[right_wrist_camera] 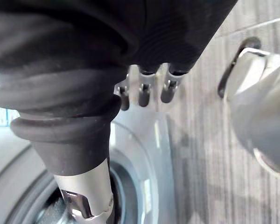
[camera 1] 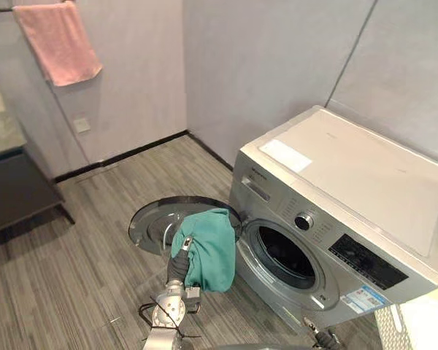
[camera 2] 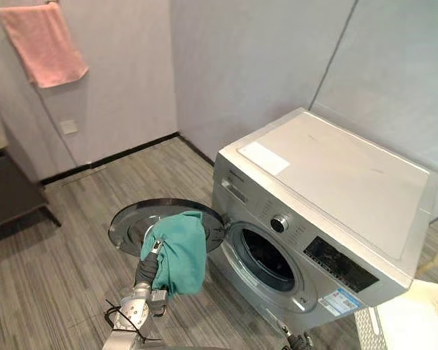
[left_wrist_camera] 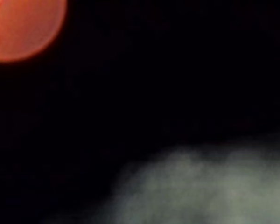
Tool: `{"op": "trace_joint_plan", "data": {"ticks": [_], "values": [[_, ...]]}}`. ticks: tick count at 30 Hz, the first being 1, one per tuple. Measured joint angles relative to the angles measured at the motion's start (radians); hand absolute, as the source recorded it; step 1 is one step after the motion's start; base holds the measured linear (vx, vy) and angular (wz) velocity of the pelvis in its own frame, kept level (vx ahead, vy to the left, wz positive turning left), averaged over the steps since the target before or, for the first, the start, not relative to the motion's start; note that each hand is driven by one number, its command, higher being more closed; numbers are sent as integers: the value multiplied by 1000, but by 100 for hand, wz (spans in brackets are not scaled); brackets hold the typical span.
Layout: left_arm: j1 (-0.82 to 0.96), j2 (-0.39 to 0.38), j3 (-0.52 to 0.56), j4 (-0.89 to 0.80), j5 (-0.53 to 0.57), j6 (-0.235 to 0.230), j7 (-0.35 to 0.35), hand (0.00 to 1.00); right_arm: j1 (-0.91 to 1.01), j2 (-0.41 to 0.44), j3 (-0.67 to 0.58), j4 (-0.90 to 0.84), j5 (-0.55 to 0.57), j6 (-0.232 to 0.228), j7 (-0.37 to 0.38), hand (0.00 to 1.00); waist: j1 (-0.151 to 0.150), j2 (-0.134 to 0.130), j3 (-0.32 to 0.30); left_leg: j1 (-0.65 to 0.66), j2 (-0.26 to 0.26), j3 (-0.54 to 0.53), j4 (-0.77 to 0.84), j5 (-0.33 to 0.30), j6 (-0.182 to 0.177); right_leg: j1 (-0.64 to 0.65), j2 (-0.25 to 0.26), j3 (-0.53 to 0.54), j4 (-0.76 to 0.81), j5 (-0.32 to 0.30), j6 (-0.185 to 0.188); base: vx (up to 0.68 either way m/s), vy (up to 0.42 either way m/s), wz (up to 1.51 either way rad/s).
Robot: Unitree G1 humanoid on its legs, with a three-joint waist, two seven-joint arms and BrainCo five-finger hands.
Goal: Pick up the laundry basket with both hands and put the clothes into the washing machine.
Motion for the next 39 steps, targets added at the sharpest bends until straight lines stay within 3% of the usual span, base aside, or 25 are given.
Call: {"op": "trace_joint_plan", "data": {"ticks": [2, 3, 5, 6, 9, 13, 14, 16, 19, 22, 24, 26, 27, 28, 29, 30, 32, 34, 35, 36, 39], "values": [[-7, -3, 21, 0, 0, 0, 9, 100, -7, 1, -10, 23, -2, 10, 2, 0, 1, 14, 9, 65, -3, 93, -47, 1, 9, -73, -60, -168, 79, 44, -58, -71, 152, -112], [-6, -7, 32, 1, 0, 1, 17, 100, -7, 1, -15, 23, -8, 10, 1, 0, -1, 15, 11, 85, -3, 124, -58, 1, 9, -84, -82, -218, 89, 50, -65, -62, 98, -133], [-8, -34, 78, 2, -2, 0, 34, 100, -9, -9, -28, 25, -34, 8, 0, 0, -2, 30, 14, 152, 13, 227, -111, -14, 34, -98, -133, -419, 91, 38, -71, -100, 42, -145], [-8, -34, 84, 4, -3, 0, 39, 100, -11, -8, -31, 26, -38, 7, -1, 0, -3, 26, 15, 168, 15, 250, -122, -16, 34, -108, -139, -446, 95, 26, -76, -88, -37, -133], [-15, -34, 73, 35, -35, 7, 31, 100, -12, -3, -47, 45, -38, 3, -1, 0, -35, 25, 23, 200, 45, 308, -135, -42, 18, -107, -108, -516, 43, -14, -30, 21, -142, -102], [-33, -32, 36, 35, -51, 9, -4, 100, 0, -7, -105, 46, -39, 1, -1, 0, -62, 51, 54, 202, 77, 306, -139, -36, 9, -104, -90, -601, 22, -16, -33, 16, -101, -30], [-35, -31, 27, 35, -51, 9, -7, 100, 16, -5, -106, 46, -39, 1, -2, 0, -66, 53, 52, 200, 76, 296, -142, -34, 7, -84, -84, -619, -6, -34, -50, 43, -114, 22], [-46, -31, 20, 35, -50, 10, -20, 100, 43, 3, -106, 60, -37, 2, -2, 0, -74, 30, 43, 197, 61, 271, -158, -28, -1, -29, -86, -652, -83, -106, -40, 67, -118, 37], [-52, -32, 8, 39, -53, 12, -25, 100, 75, 3, -120, 65, -21, 4, -3, 0, -81, 61, 25, 188, 76, 226, -164, -22, -2, 16, -64, -708, -130, -112, -33, 91, -43, 36], [-51, -32, 8, 39, -62, 12, -26, 100, 78, 3, -122, 56, -4, 0, -3, 0, -80, 74, 7, 185, 91, 198, -160, -19, -8, 48, -49, -745, -155, -126, -25, 164, -25, 33], [-45, -31, 15, 38, -63, 13, -26, 100, 73, 2, -114, 57, 5, 2, -2, 0, -78, 63, 3, 153, 111, 183, -60, -21, -5, 72, -35, -757, -182, -131, -25, 173, -40, 10], [-36, -32, 25, 32, -74, 13, -25, 100, 52, 1, -82, 46, 5, -2, -1, 0, -64, 57, 12, 31, 156, 110, 238, -13, 7, 114, -11, -757, -205, -135, -31, 139, -79, -19], [-24, -31, 27, 22, -84, 13, -25, 100, 46, -9, -78, 22, 2, -2, -1, 0, -49, 76, 27, -30, 174, 27, 402, 33, 2, 140, 15, -738, -217, -141, -40, 93, -47, -51], [-4, -31, 39, 11, -92, 13, -25, 100, 44, -9, -54, 6, -1, -7, 0, 0, -36, 63, 34, -72, 174, -14, 503, 107, 1, 166, 16, -708, -234, -144, -46, 162, 36, -72], [6, -30, 51, 11, -97, 14, -25, 100, 37, -3, -28, -6, 0, -9, 0, 0, -23, 48, 38, -109, 165, -37, 584, 134, 2, 191, 8, -691, -257, -143, -45, 183, 67, -69], [14, -23, 55, 11, -97, 15, -25, 100, 35, -3, -13, -21, -1, -11, -2, 0, -15, 41, 36, -148, 161, -40, 588, 39, 23, 200, -1, -676, -276, -135, -36, 196, 96, -51], [28, -19, 58, 10, -97, 14, -28, 100, 14, -5, -7, -24, -6, -11, -2, 0, -16, 35, 38, -162, 163, -33, 424, 4, 52, 224, -15, -654, -310, -125, -19, 170, 121, -48], [40, -27, 55, 11, -98, 16, -27, 100, 7, -8, -2, -27, -30, -14, -3, 0, -9, 38, 35, -111, 159, -21, 141, 49, 54, 230, -29, -629, -322, -114, 2, 251, 254, -60], [42, -27, 51, 12, -98, 15, -29, 100, 1, -11, -2, -30, -40, -14, -4, 0, 1, 57, 21, -94, 158, -26, 59, 106, -1, 231, -22, -601, -334, -112, 21, 250, 281, -36], [36, -28, 64, 12, -97, 16, -27, 100, -5, -10, 16, -21, -45, -7, -2, 0, -11, 28, 16, -71, 128, -2, 11, 87, -28, 226, -54, -592, -351, -99, 36, 241, 278, -18], [36, 9, 83, 41, -96, 15, -25, 100, -24, -9, 29, -20, -71, 1, -1, 0, -9, -13, 15, -21, 86, 60, -86, 95, -24, 217, -87, -566, -402, -40, 18, 148, 201, -20]]}}
